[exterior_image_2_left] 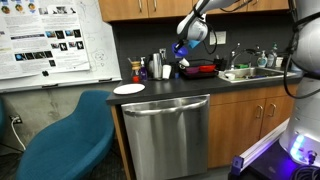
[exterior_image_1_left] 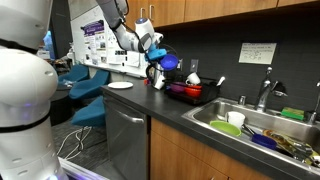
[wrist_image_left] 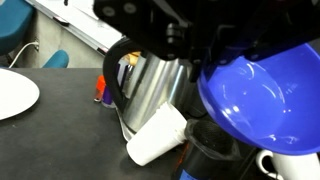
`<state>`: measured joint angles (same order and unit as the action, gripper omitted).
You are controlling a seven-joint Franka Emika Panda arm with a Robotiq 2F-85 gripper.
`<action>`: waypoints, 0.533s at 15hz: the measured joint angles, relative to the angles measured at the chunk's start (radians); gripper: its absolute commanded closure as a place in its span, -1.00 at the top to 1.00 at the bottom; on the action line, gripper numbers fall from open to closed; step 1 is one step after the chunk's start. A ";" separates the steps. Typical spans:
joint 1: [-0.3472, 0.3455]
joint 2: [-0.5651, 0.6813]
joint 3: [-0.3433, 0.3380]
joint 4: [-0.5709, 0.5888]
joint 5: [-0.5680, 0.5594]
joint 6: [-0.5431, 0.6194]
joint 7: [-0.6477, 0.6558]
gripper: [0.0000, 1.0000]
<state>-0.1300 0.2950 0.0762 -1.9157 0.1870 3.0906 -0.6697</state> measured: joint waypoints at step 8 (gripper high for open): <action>0.011 -0.036 -0.121 -0.023 -0.148 -0.136 0.426 -0.98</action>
<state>-0.1190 0.2590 -0.0453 -1.9382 0.0394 2.9550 -0.2437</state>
